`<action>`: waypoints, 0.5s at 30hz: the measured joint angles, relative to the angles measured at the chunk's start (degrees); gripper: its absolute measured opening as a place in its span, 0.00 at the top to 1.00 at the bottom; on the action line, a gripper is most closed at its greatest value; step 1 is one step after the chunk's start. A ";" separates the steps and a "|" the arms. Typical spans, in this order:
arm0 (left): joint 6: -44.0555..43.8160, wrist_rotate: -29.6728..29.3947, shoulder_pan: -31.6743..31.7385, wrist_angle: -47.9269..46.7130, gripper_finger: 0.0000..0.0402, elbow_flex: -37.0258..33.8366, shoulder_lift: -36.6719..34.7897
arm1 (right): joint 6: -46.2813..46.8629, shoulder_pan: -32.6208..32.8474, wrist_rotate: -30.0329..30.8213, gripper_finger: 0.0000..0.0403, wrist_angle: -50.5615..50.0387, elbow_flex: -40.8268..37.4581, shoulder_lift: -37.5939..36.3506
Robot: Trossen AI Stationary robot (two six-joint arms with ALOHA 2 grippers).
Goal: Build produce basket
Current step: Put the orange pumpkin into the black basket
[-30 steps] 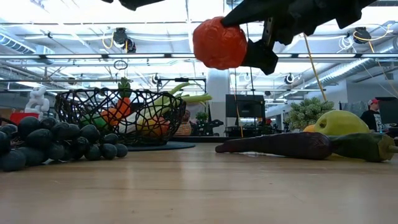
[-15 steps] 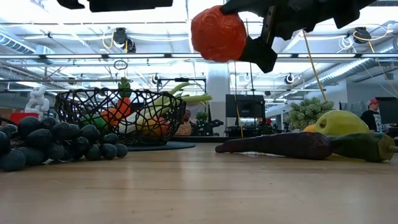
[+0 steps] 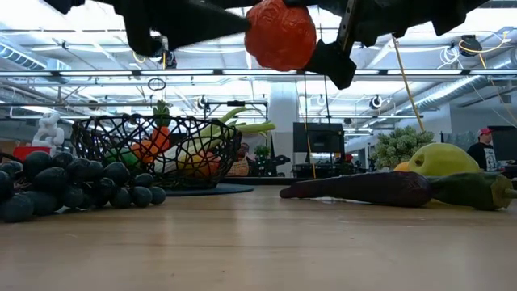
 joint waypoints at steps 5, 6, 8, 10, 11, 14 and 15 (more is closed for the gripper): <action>7.11 -0.60 0.02 4.15 0.14 0.00 3.59 | 0.03 0.00 0.00 0.15 0.00 0.00 0.00; 8.52 -0.60 0.02 5.44 0.14 0.00 4.27 | 0.07 0.00 0.00 0.15 0.00 0.00 0.00; 11.75 -0.60 0.19 8.26 0.14 0.00 5.62 | 0.17 0.00 0.00 0.15 0.02 0.00 0.00; 14.07 -0.60 0.29 9.50 0.14 0.08 6.74 | 0.17 0.00 0.00 0.15 0.01 0.00 0.01; 14.94 -0.62 0.47 9.48 0.15 0.37 7.18 | 0.17 0.00 -0.01 0.15 -0.01 0.00 0.02; 15.95 -0.53 1.27 9.68 0.20 1.33 7.94 | 0.20 0.00 0.02 0.15 0.02 0.00 0.04; 16.27 -0.58 1.47 9.62 0.22 1.60 8.25 | 0.20 0.00 0.00 0.15 0.03 0.00 0.01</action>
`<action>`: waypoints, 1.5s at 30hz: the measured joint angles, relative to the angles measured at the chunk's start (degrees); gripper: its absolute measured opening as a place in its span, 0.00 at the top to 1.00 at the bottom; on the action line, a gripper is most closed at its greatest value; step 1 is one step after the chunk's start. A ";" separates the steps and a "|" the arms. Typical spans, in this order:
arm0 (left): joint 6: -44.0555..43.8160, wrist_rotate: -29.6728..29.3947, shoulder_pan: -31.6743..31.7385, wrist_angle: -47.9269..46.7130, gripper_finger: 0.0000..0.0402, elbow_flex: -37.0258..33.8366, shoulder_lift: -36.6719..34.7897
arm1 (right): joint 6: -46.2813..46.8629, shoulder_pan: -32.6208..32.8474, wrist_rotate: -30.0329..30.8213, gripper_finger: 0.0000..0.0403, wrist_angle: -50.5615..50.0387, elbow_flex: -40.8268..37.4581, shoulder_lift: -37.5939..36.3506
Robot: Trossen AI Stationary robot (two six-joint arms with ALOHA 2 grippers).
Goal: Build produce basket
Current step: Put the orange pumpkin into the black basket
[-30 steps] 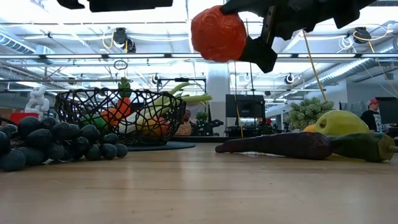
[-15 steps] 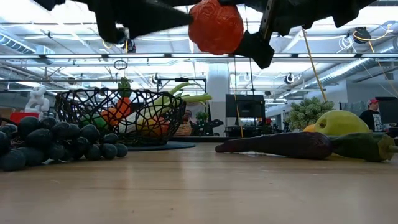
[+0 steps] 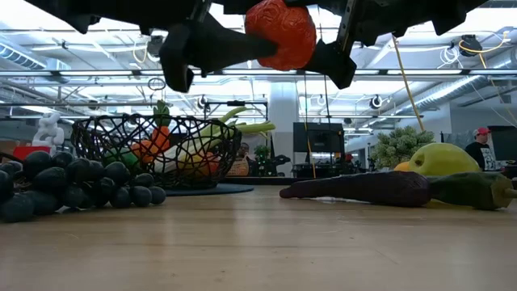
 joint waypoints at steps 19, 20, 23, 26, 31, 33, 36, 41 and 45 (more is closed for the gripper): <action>-3.37 -1.55 -0.51 -0.86 0.32 0.26 -0.01 | -5.24 0.77 0.29 0.07 0.05 -0.04 -1.98; -3.83 -1.96 -0.61 -0.84 0.33 0.26 -0.01 | -5.57 0.88 0.37 0.07 -0.06 -0.09 -2.56; -5.08 -4.69 -1.17 -1.01 0.35 0.31 -0.05 | -6.29 1.16 0.51 0.07 0.26 -0.13 -5.24; -5.50 -9.40 -1.39 -3.18 0.34 0.15 -0.43 | -6.76 2.35 1.17 0.07 0.55 -0.01 -8.64; -8.38 -14.41 -1.49 -3.59 0.30 0.13 -1.57 | -13.36 6.75 10.84 0.07 -1.08 0.00 -12.91; -11.46 -15.54 -1.35 -2.49 0.31 0.13 -1.92 | -15.74 8.59 15.63 0.07 -2.38 0.00 -14.55; -17.74 -16.98 -1.73 -2.74 0.32 0.09 -4.17 | -18.65 10.95 22.54 0.07 -4.72 0.00 -16.17; -33.37 -16.92 -1.73 -1.92 0.33 0.17 -8.29 | -22.60 13.86 30.73 0.07 -8.10 0.00 -17.68; -49.30 -16.92 -1.77 -1.78 0.30 0.17 -11.02 | -24.46 14.83 36.25 0.07 -9.97 0.00 -17.85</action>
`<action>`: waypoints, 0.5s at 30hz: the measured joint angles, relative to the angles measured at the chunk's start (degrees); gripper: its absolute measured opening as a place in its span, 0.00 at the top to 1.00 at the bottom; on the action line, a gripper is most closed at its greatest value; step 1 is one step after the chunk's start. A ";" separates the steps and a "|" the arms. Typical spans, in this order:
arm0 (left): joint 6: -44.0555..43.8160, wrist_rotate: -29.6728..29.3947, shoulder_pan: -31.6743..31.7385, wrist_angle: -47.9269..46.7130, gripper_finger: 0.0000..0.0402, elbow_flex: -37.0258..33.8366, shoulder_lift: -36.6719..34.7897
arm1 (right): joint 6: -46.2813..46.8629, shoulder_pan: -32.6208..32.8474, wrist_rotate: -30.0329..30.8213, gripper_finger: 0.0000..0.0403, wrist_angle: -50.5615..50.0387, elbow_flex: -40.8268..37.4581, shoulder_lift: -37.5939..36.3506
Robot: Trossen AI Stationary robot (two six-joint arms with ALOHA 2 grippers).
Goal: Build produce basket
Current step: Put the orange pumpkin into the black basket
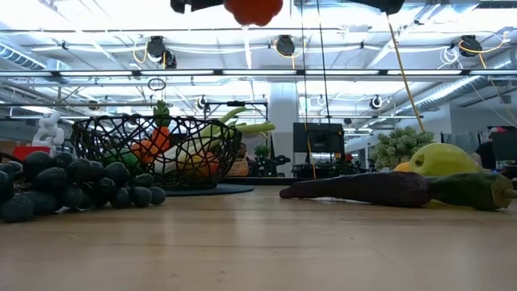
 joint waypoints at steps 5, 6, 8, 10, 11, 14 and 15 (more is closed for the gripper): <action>-16.48 0.04 -0.22 0.00 0.31 0.00 -1.36 | -0.68 0.18 1.64 0.07 -2.05 0.00 0.00; -19.09 0.04 -0.44 -0.06 0.32 0.00 -1.50 | -0.69 0.18 1.63 0.07 -2.13 0.00 0.00; -24.12 0.10 -0.99 -0.28 0.33 0.00 -1.65 | -1.05 0.18 1.61 0.07 -2.13 0.00 0.00; -29.23 0.16 -1.54 -0.19 0.34 0.00 -1.69 | -1.05 0.18 1.61 0.07 -2.10 0.00 0.00; -31.47 0.25 -1.77 -0.14 0.34 0.00 -1.69 | -1.05 0.18 1.61 0.07 -2.10 0.00 0.02; -35.84 0.24 -2.43 0.33 0.32 0.00 -1.69 | -1.30 0.18 1.61 0.07 -2.09 0.00 0.00; -36.07 0.24 -2.58 0.43 0.31 0.00 -1.69 | -1.49 0.18 1.61 0.07 -2.12 0.00 0.01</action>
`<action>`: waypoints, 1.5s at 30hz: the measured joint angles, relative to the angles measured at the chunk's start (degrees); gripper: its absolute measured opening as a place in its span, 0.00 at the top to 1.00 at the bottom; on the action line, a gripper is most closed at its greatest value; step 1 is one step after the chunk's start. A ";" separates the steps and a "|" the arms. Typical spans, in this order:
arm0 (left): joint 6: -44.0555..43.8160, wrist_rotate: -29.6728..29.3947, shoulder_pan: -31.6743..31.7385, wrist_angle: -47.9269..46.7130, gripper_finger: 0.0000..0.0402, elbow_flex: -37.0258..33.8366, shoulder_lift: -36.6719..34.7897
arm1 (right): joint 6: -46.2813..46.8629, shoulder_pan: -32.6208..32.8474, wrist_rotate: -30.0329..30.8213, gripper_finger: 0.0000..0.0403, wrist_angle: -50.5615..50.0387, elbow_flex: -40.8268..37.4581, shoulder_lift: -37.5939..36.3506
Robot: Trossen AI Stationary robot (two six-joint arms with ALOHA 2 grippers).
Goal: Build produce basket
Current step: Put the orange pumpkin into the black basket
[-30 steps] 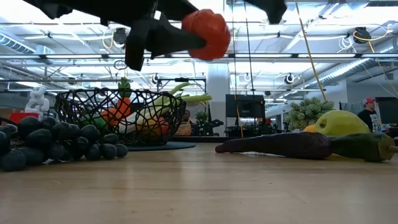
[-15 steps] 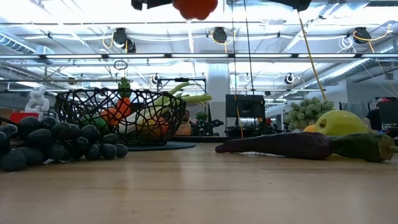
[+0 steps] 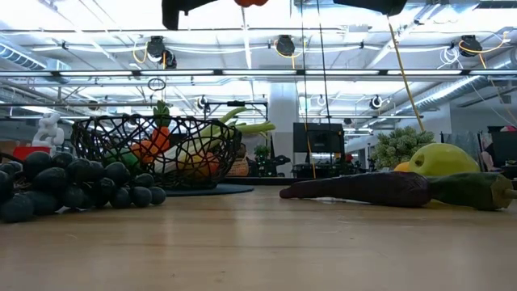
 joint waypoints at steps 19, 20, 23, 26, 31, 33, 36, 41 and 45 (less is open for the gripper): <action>21.67 3.26 8.47 -35.93 0.30 -0.07 -16.55 | 6.78 0.00 -0.26 0.07 -6.80 -1.24 0.35; 21.64 3.26 9.79 -38.87 0.30 -0.07 -17.44 | 7.80 0.00 -0.26 0.07 -6.60 -1.79 0.37; 21.53 3.18 14.72 -45.41 0.30 -0.06 -19.20 | 11.66 0.00 -0.27 0.07 -5.14 -3.71 0.38; 20.57 3.21 19.52 -50.84 0.30 -0.04 -19.63 | 14.05 0.00 -0.26 0.07 -1.84 -6.30 0.38; 16.45 3.21 26.53 -57.43 0.30 -0.17 -19.28 | 15.88 0.00 -0.28 0.07 5.32 -10.61 0.40; 14.66 3.24 28.79 -58.16 0.30 -0.78 -18.71 | 15.96 0.00 -0.35 0.07 7.33 -11.58 0.40; 12.84 3.99 30.82 -58.10 0.30 -1.80 -17.94 | 15.99 0.00 -1.84 0.07 7.86 -11.91 0.39; 12.62 4.94 31.58 -58.02 0.30 -2.47 -15.60 | 15.84 0.00 -3.60 0.07 7.77 -11.91 0.40; 11.12 5.83 31.56 -58.41 0.30 -2.45 -13.34 | 15.38 0.00 -4.61 0.07 7.82 -11.91 0.40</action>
